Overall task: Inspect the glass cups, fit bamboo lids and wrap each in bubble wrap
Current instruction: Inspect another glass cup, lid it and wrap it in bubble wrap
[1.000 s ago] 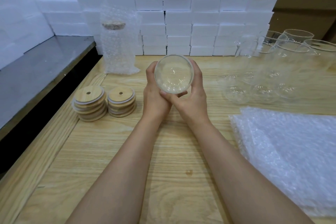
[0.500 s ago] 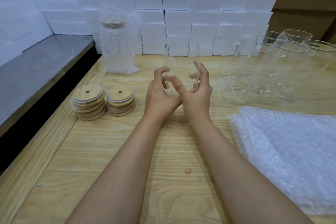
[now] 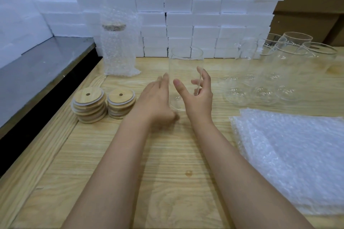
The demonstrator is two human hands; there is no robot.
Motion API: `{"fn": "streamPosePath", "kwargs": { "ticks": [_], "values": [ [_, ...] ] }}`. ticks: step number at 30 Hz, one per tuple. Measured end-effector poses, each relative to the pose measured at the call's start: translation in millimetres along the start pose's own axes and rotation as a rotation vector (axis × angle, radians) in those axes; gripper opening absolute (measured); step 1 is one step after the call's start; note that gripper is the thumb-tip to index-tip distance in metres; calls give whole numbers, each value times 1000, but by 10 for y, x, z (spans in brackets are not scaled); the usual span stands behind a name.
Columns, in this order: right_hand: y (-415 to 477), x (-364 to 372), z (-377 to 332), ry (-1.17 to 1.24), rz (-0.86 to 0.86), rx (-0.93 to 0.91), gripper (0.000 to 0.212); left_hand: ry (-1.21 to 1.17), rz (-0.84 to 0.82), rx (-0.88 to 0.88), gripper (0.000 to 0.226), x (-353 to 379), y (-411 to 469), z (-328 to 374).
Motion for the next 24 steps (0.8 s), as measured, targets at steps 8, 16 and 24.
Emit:
{"fn": "streamPosePath", "kwargs": {
  "ticks": [8, 16, 24],
  "values": [
    [-11, 20, 19, 3, -26, 32, 81, 372, 7, -196, 82, -551, -122, -182],
    [-23, 26, 27, 17, -35, 44, 79, 462, 55, -276, 61, -581, -181, -280],
    [-21, 31, 11, -22, -25, 48, 82, 423, 126, -200, 53, -600, -145, -178]
  ]
}}
Point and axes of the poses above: each hand's wrist, its own y-axis towards the middle knuckle, its own x-axis out of the palm, z = x × y, the point moved 8 cm from there along y, towards the middle knuckle
